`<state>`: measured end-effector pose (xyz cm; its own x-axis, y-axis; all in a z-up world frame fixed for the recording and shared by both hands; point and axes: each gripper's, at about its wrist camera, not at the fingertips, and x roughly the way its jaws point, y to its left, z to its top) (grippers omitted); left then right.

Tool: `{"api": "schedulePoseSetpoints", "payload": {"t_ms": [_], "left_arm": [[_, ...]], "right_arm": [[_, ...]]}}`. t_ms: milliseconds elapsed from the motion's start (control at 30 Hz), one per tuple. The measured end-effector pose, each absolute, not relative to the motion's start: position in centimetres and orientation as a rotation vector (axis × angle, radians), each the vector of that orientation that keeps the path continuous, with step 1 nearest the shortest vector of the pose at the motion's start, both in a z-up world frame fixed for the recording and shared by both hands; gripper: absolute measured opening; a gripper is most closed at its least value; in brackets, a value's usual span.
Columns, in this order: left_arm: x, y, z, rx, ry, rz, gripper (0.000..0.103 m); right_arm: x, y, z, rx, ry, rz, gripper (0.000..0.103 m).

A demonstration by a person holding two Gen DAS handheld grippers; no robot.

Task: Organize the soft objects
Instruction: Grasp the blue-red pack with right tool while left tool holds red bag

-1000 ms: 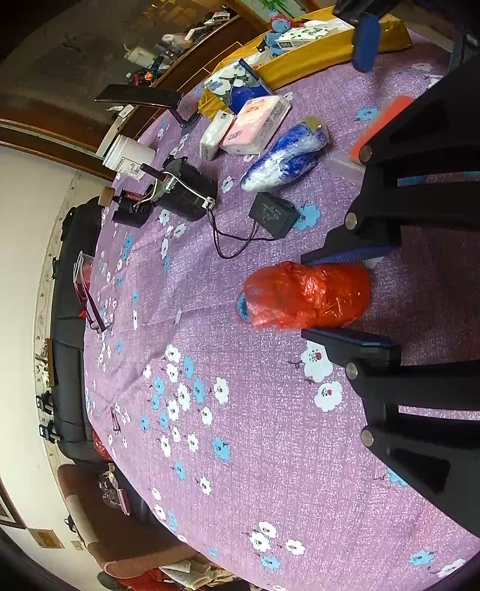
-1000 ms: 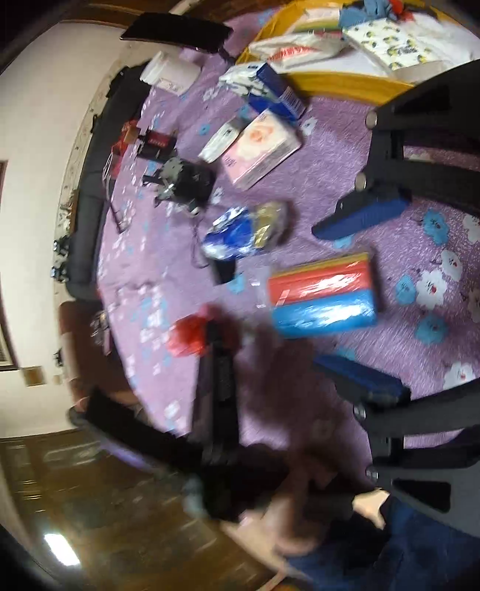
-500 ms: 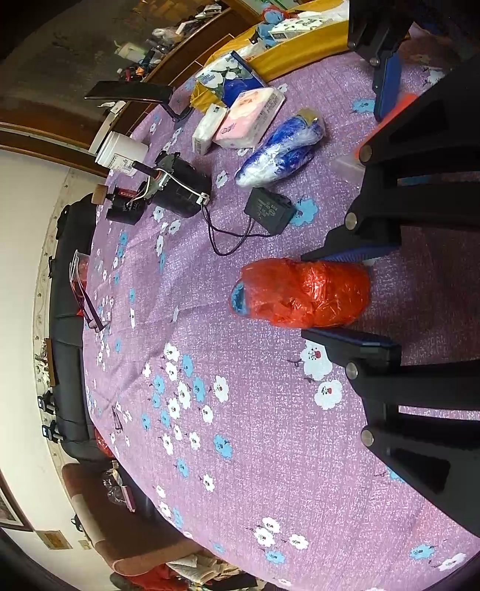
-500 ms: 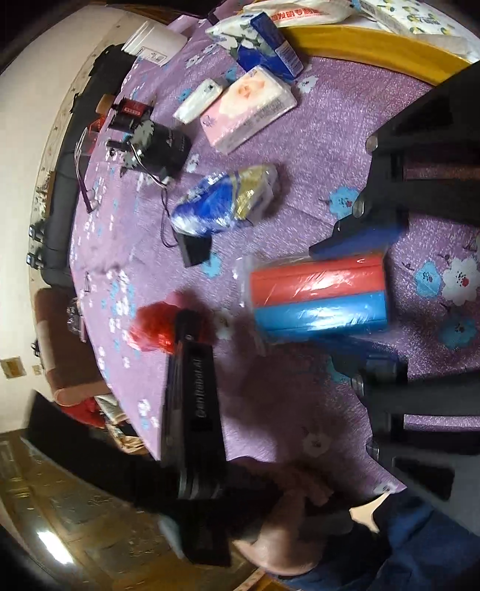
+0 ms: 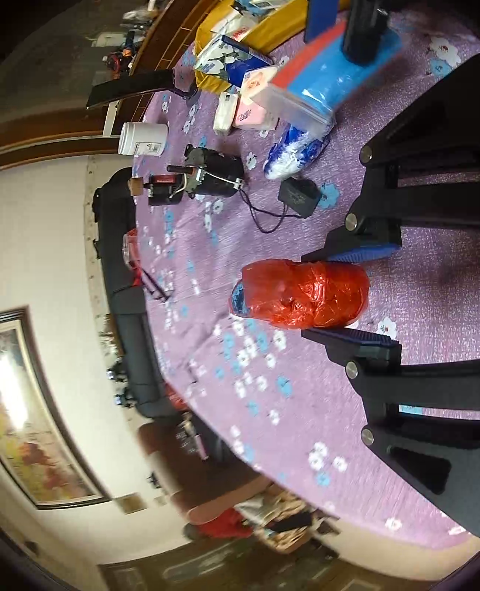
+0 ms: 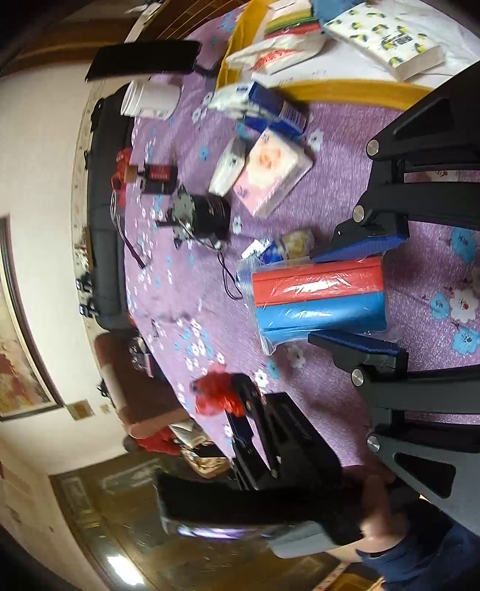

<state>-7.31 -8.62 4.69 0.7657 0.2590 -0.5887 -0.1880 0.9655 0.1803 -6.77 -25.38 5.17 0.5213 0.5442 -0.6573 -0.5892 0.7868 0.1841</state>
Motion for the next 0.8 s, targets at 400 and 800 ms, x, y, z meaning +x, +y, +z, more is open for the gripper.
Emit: {"api": "schedulePoseSetpoints", "payload": {"t_ms": [400,800], "left_arm": [[-7.7,-9.8,5.1,0.178,0.615,0.273,0.03],[-8.0,-10.0,5.2,0.18,0.6,0.278,0.03]], "right_arm": [[-7.0,-26.0,5.1,-0.025,0.755,0.679,0.041],[-7.0,-26.3,5.6,-0.005,0.741,0.666,0.041]]}}
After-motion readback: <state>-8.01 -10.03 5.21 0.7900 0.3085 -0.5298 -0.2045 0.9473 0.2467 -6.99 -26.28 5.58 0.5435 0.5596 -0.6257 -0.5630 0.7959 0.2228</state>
